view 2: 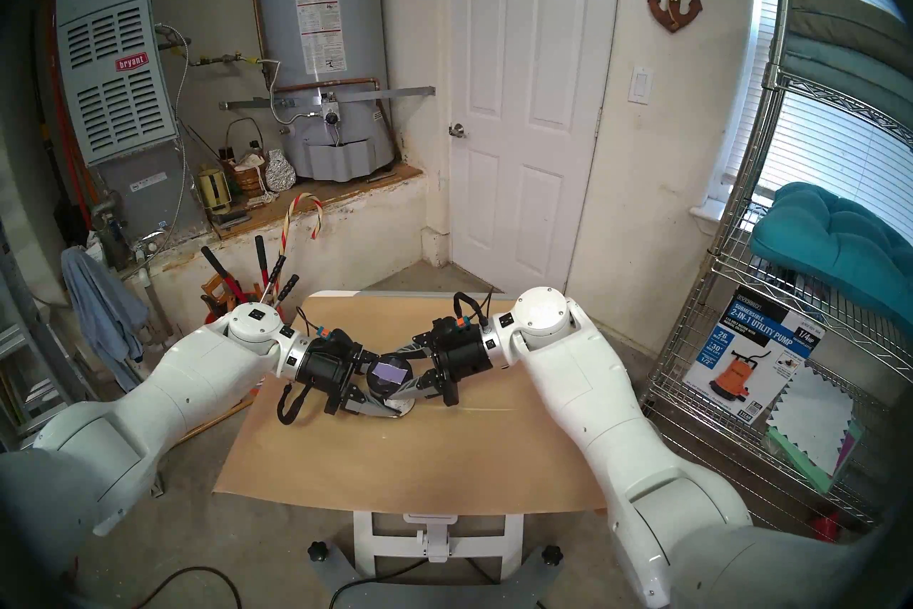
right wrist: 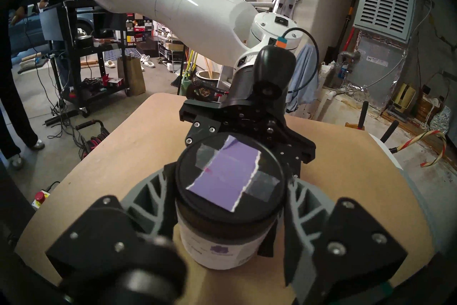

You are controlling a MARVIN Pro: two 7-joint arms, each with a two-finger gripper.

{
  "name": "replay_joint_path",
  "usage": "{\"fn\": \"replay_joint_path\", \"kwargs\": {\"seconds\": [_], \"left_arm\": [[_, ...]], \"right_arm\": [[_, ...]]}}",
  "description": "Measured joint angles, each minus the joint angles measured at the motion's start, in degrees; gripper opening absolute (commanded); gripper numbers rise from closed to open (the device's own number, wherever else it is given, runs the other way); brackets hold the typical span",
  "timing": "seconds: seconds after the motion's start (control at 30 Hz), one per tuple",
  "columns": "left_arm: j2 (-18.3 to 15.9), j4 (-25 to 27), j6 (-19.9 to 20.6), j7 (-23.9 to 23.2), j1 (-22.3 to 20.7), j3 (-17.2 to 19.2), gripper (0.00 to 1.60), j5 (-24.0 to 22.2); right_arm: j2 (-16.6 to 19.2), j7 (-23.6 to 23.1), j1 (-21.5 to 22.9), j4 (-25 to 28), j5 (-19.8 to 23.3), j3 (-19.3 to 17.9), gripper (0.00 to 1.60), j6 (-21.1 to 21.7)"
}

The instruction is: Open paint jar

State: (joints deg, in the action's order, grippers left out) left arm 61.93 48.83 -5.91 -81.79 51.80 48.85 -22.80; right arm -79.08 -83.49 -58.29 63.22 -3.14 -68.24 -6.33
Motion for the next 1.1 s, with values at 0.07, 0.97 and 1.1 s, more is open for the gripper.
{"fn": "replay_joint_path", "kwargs": {"seconds": [0.07, 0.97, 1.1], "left_arm": [[-0.01, -0.05, 0.03, -0.16, -0.06, 0.00, 0.00, 0.08], [0.99, -0.70, 0.14, 2.67, -0.78, 0.28, 0.00, 1.38], [1.29, -0.35, 0.09, 4.25, -0.74, 0.46, 0.00, 1.92]], "right_arm": [[0.18, -0.03, 0.44, -0.10, 0.17, 0.65, 0.55, -0.30], [-1.04, 5.31, -2.22, 4.53, 7.65, -7.69, 1.60, 7.96], [-1.77, 9.13, -4.58, 7.38, 7.64, -11.16, 1.60, 10.13]]}}
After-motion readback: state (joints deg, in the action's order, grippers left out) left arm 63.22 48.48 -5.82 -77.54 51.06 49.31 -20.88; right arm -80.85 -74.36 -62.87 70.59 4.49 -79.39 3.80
